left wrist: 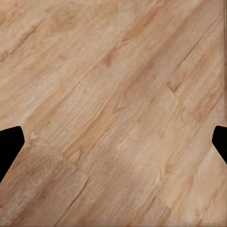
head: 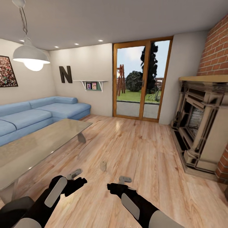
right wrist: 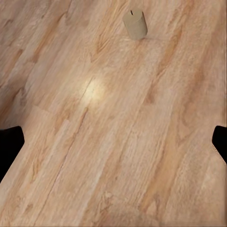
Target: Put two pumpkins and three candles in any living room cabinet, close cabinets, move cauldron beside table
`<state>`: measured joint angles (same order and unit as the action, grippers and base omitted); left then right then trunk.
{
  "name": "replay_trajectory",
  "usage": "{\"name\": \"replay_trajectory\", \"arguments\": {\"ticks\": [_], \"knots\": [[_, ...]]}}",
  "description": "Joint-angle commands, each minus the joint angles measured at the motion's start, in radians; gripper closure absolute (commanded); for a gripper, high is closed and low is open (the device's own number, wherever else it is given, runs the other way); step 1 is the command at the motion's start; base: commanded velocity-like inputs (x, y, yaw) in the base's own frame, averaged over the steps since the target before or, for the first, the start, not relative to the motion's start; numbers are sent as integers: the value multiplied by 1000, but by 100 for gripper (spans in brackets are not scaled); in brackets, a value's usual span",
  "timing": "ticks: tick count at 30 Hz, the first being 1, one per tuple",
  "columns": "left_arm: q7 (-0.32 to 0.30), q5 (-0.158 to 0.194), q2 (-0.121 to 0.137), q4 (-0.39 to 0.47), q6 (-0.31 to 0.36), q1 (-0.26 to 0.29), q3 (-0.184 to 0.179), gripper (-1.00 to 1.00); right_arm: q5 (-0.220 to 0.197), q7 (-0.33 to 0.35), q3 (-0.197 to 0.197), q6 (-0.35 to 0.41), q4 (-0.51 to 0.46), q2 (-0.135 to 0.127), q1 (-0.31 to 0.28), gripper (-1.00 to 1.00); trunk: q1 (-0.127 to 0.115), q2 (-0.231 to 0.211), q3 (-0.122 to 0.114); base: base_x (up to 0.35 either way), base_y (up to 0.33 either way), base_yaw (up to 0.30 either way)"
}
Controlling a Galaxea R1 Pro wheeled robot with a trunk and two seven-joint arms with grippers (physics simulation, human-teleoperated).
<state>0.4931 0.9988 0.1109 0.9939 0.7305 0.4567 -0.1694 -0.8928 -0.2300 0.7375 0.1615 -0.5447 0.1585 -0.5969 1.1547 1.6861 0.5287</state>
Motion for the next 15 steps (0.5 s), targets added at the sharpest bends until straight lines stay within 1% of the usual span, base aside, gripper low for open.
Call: {"name": "replay_trajectory", "arguments": {"ticks": [1,3,5,7,11,15], "knots": [[10,11,1,4,0,0,-4,-100,-6,-8,6,2,-1,0,-1,-100,0,1,1,-1,165,-283],[10,11,1,8,0,0,-5,-100,-6,-7,6,2,-1,0,-1,-100,0,1,1,-1,217,-202],[10,11,1,14,0,0,-6,-100,-4,-7,7,0,-1,0,-1,-100,0,1,1,0,259,-83],[10,10,1,19,0,0,-8,-100,1,-8,8,-10,-2,0,-1,-100,0,1,1,2,274,-39],[11,9,2,28,0,0,-8,-100,12,-12,13,-56,-4,0,18,-100,0,1,1,55,271,-9],[12,9,2,29,0,0,-9,-100,14,-11,14,-69,-4,0,22,-100,0,1,1,75,258,-1]]}}
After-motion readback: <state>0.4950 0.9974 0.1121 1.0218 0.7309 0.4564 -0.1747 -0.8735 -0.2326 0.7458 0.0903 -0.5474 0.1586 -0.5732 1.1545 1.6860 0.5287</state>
